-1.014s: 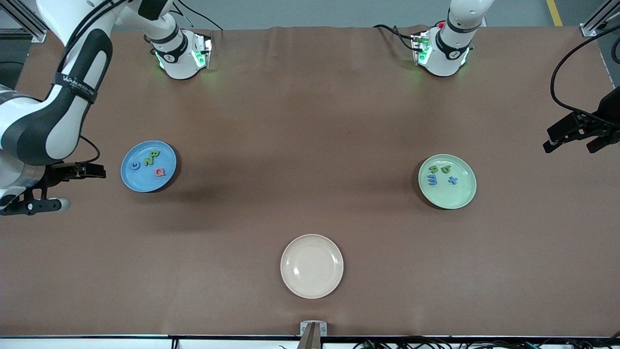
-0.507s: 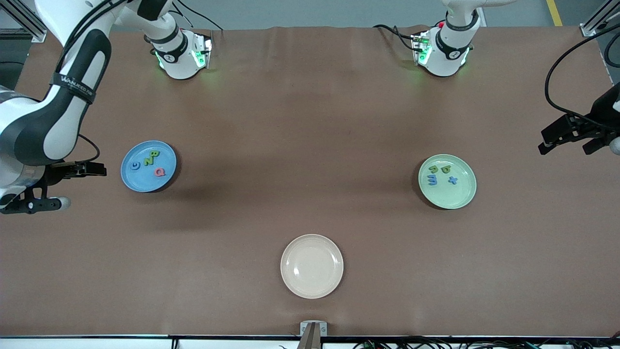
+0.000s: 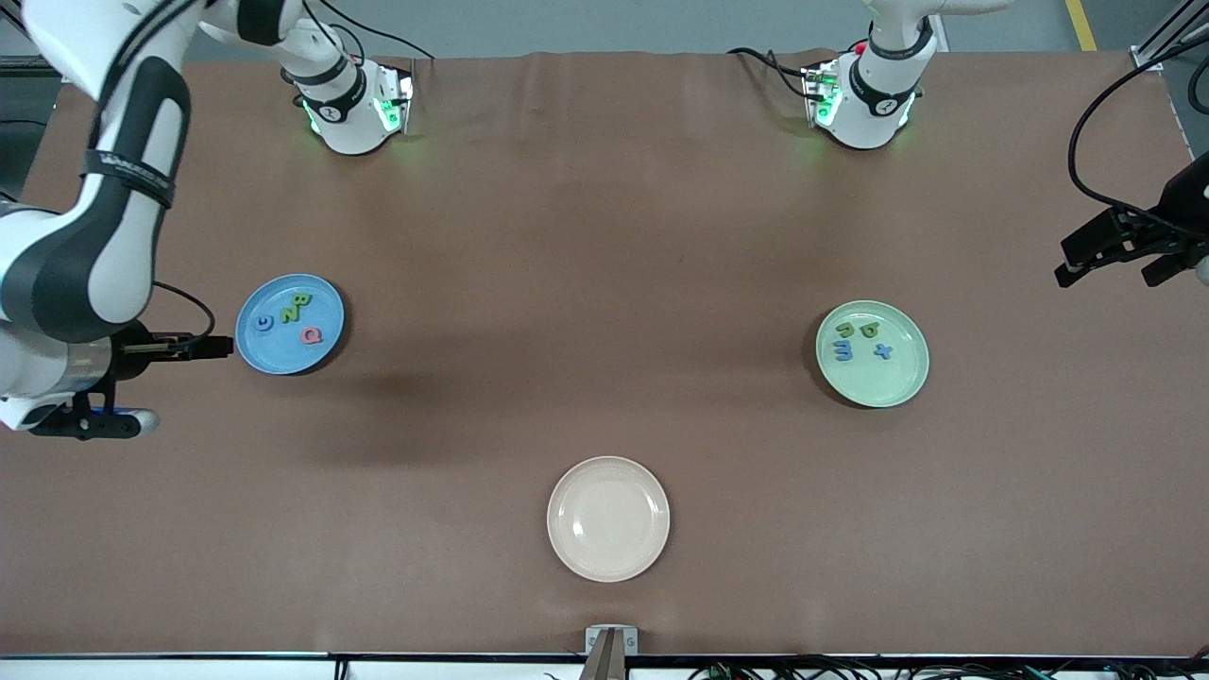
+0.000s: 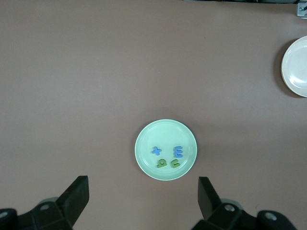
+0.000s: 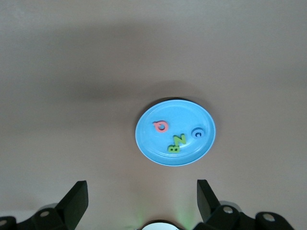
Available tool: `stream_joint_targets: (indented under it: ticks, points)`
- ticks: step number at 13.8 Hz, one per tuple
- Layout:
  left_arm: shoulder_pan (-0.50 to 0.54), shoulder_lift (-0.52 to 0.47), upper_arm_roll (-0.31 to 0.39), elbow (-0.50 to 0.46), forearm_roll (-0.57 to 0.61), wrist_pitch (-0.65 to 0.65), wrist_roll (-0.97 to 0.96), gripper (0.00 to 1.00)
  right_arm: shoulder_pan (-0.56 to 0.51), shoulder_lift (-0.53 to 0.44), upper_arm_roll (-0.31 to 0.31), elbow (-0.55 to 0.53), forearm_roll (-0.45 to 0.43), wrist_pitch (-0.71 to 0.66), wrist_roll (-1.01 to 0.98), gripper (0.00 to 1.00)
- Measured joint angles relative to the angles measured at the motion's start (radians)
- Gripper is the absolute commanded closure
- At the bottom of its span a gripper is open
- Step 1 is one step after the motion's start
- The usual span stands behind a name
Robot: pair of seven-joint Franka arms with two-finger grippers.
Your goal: Sort uppercase to blue plate, lowercase to green plate
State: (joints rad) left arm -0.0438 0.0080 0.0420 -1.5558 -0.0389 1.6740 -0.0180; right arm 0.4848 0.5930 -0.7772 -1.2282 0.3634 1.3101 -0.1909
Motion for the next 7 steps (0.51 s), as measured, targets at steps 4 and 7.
stream_joint_targets:
  ticks: [4,7]
  points:
    - [0.010,-0.009,-0.007,-0.008,0.000,-0.012,0.000,0.00,-0.279,-0.154,0.489,-0.005,-0.248,0.040,0.202,0.00]
    - [0.010,-0.013,-0.010,-0.012,0.000,-0.012,0.000,0.00,-0.451,-0.236,0.725,-0.081,-0.315,0.095,0.239,0.00]
